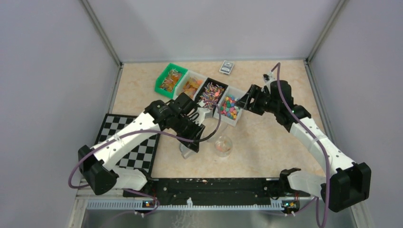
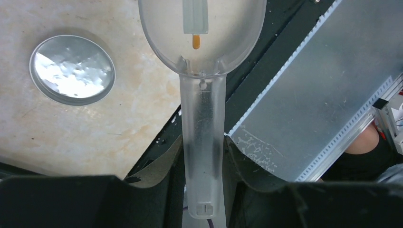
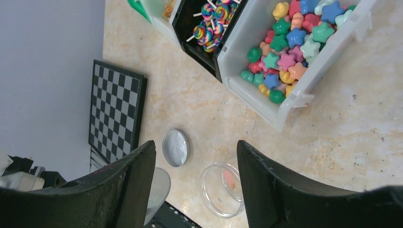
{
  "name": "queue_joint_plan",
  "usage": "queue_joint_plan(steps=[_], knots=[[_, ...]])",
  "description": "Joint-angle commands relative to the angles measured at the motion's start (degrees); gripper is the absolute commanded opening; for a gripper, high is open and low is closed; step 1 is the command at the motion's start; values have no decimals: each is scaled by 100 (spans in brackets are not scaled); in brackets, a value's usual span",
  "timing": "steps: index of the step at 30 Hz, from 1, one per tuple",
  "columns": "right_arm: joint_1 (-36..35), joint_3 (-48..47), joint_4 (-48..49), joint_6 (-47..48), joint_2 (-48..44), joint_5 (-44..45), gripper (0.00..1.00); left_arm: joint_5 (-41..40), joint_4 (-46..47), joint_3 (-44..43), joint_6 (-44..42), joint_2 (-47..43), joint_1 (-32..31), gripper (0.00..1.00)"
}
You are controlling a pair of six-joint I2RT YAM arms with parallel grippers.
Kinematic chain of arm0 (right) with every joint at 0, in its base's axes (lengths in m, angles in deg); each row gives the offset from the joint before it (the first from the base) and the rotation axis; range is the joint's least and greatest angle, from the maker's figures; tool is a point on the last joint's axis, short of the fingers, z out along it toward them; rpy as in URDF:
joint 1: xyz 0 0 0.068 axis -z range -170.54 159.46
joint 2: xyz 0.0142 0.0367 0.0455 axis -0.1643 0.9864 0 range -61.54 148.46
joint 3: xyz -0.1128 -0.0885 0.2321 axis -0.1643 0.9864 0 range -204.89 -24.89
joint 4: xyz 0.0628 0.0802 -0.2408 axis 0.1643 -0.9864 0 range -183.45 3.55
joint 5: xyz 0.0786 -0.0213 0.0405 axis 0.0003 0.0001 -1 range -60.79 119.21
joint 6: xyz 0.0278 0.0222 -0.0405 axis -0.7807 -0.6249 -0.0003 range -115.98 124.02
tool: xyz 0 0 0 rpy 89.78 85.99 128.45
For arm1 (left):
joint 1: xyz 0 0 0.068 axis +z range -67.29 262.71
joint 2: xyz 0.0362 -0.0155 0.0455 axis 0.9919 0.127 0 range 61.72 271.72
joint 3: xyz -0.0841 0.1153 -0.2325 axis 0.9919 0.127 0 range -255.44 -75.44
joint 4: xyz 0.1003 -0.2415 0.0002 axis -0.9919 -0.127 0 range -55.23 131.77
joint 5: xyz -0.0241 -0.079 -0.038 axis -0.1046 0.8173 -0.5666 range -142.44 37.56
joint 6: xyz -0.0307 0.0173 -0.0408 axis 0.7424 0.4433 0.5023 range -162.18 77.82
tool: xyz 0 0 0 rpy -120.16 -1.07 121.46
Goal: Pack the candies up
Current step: Place the fake candies in the packing bottle.
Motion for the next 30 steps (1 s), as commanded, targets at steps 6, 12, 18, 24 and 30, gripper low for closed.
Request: queue_joint_plan(steps=[6, 12, 18, 24, 30], knots=[[-10, 193, -30, 182, -367, -2, 61, 336, -152, 545, 544, -336, -385, 0], [-152, 649, -234, 389, -463, -558, 56, 286, -37, 535, 637, -345, -453, 0], [-361, 1015, -364, 496, -580, -712, 55, 368, 85, 554, 710, -195, -483, 0], [-515, 1143, -367, 460, -678, -552, 54, 441, -97, 564, 822, 32, -497, 0], [-518, 1192, -487, 522, -934, -277, 54, 660, -137, 521, 1026, 184, -519, 0]])
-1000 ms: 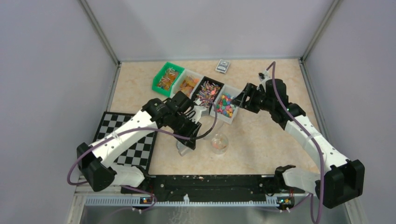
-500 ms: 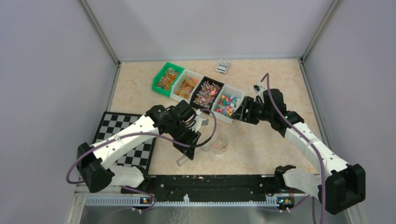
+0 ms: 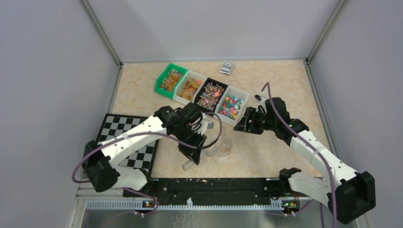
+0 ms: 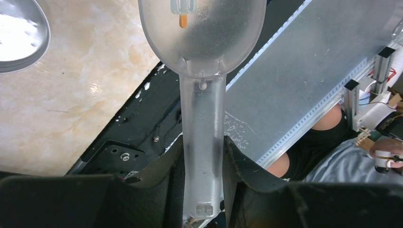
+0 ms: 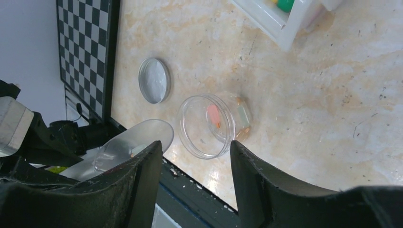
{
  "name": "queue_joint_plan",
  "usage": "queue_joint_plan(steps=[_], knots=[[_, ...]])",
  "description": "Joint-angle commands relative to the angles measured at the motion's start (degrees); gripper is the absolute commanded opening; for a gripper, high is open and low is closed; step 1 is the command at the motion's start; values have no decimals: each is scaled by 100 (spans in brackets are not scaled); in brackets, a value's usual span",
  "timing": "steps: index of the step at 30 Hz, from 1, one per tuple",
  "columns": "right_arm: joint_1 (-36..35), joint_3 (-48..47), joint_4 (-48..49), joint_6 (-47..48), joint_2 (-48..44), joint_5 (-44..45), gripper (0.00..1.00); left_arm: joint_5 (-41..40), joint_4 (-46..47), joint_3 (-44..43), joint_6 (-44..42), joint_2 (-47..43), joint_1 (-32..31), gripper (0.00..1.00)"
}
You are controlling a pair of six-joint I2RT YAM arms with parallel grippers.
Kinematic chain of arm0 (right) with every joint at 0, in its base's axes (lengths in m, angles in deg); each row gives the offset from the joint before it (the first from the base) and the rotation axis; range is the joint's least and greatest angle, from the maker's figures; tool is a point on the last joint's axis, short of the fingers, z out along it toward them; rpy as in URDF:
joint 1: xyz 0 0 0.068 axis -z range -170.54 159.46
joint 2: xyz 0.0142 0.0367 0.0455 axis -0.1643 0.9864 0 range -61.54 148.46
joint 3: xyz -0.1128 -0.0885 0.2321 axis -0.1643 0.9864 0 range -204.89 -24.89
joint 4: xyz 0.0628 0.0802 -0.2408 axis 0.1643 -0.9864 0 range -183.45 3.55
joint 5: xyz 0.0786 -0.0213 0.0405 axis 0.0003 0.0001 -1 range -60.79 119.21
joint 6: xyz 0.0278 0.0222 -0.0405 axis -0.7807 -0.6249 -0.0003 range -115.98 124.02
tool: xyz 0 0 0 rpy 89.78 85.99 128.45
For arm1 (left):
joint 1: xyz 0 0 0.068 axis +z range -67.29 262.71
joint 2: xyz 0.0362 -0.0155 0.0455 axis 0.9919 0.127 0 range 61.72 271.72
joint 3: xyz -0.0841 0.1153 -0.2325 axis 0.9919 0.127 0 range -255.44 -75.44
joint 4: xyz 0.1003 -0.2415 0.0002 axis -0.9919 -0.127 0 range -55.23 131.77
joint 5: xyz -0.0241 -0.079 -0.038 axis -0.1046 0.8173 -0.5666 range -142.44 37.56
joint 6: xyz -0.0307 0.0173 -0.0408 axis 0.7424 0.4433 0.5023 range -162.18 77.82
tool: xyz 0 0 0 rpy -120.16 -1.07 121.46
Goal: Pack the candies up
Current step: Place the fake candies in the packing bottle.
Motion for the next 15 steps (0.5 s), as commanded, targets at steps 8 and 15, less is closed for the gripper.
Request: queue_joint_plan(steps=[8, 15], knots=[[-54, -97, -122, 252, -311, 399, 54, 315, -424, -419, 132, 484, -69, 0], [-52, -84, -102, 264, -493, 520, 54, 323, -767, -707, 153, 782, -69, 0]])
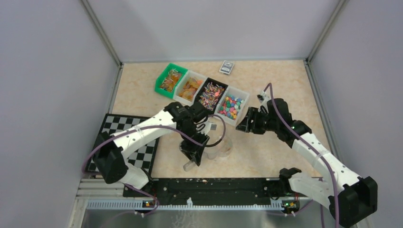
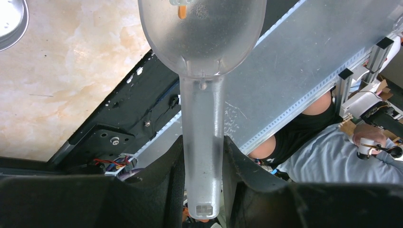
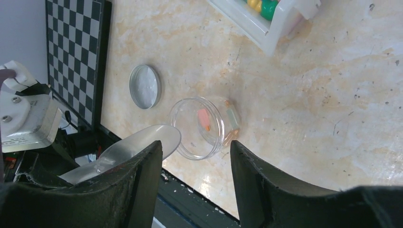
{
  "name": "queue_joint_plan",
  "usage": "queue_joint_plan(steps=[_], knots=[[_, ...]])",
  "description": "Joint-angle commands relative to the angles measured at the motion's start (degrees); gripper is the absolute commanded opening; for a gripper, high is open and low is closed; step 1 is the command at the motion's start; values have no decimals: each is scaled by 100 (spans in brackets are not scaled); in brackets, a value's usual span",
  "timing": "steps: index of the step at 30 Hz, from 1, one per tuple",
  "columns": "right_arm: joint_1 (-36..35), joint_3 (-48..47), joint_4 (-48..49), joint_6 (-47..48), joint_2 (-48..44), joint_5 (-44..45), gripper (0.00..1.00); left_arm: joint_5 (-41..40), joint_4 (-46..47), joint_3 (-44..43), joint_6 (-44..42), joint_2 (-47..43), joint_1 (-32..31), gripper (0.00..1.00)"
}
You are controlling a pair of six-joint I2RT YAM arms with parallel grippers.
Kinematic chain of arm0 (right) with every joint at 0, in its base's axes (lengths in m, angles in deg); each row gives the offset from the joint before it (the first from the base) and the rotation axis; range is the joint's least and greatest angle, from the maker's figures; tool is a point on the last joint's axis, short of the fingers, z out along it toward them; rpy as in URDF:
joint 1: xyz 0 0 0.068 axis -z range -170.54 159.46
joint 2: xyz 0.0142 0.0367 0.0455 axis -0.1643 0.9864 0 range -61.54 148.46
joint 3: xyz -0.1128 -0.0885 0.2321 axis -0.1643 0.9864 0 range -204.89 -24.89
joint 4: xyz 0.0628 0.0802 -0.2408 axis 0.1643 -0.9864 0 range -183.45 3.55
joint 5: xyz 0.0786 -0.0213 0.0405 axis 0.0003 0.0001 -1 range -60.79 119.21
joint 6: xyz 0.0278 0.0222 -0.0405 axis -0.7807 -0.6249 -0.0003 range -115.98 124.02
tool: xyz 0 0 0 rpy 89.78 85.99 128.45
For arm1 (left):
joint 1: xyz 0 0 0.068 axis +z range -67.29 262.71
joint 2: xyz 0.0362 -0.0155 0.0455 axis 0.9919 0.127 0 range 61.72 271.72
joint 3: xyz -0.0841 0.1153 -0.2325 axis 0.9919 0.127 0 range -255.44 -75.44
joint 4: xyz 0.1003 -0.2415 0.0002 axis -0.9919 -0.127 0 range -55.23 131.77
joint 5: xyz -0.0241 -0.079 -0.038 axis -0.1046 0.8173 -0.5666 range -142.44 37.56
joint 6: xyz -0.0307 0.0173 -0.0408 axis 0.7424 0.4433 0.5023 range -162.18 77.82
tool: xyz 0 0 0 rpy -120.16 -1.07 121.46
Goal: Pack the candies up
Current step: Place the fake candies in the packing bottle.
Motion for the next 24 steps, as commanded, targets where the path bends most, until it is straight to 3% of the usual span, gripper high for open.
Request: queue_joint_plan(steps=[1, 24], knots=[[-43, -71, 81, 110, -245, 144, 54, 183, -324, -390, 37, 147, -27, 0], [-45, 380, 286, 124, -489, 150, 53, 53, -785, -997, 160, 871, -27, 0]])
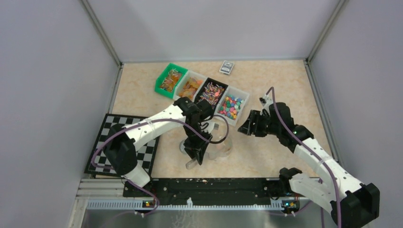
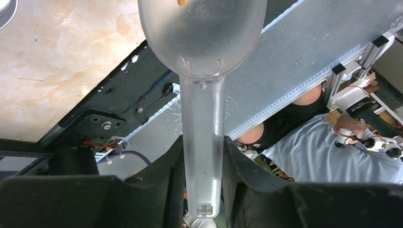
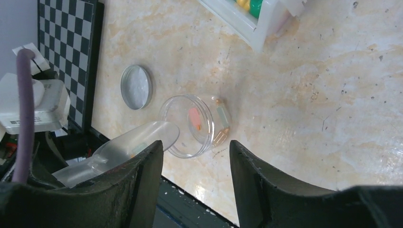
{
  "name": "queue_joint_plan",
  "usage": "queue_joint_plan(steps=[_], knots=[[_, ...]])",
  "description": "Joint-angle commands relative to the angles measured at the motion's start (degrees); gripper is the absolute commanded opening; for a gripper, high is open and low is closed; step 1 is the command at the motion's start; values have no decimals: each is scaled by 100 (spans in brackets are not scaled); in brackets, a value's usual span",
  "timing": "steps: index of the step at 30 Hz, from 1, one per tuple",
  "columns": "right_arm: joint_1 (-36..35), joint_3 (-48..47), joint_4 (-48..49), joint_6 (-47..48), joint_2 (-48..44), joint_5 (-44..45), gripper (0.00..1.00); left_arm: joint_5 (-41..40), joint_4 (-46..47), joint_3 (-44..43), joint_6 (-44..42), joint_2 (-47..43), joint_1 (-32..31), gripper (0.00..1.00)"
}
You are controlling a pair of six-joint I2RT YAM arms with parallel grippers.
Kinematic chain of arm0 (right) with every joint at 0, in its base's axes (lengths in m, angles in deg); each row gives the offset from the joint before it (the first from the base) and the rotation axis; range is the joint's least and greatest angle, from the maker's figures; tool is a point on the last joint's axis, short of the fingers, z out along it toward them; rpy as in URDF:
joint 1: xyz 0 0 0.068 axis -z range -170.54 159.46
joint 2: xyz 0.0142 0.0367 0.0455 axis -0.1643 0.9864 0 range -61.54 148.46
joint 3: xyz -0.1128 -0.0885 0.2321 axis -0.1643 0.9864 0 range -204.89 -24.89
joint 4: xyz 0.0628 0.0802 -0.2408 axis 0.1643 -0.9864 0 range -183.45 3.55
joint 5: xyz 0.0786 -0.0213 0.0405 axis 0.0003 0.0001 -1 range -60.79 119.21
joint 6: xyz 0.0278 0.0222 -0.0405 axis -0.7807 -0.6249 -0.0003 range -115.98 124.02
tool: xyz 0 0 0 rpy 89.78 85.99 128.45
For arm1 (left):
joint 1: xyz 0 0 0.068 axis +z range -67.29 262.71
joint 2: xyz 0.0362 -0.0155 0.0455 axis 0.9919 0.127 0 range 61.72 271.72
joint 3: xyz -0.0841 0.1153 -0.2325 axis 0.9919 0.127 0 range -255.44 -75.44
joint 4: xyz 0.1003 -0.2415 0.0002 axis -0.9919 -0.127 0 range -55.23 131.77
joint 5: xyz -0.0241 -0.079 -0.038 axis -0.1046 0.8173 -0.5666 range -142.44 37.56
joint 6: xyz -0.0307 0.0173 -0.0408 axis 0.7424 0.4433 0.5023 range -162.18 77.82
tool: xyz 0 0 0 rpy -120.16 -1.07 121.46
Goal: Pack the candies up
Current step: Place the fake candies in the packing bottle.
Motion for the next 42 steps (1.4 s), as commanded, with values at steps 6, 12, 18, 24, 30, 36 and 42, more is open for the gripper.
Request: queue_joint_plan(steps=[6, 12, 18, 24, 30, 36, 42], knots=[[-51, 361, 480, -125, 0, -404, 50, -45, -318, -837, 110, 283, -25, 0], [-54, 435, 484, -127, -59, -375, 49, -55, -378, -554, 188, 298, -63, 0], [-61, 404, 514, -137, -79, -340, 49, -146, -417, -460, 196, 293, -105, 0], [-61, 356, 428, -112, -126, -313, 49, -198, -414, -447, 201, 438, -158, 0], [-58, 394, 386, -103, -211, -228, 49, -244, -413, -666, 255, 490, -166, 0], [-96, 461, 570, -234, -131, -497, 47, -247, -414, -872, 249, 453, -166, 0], [-296, 455, 754, -348, 21, -539, 46, -285, -411, -1014, 326, 405, -166, 0]])
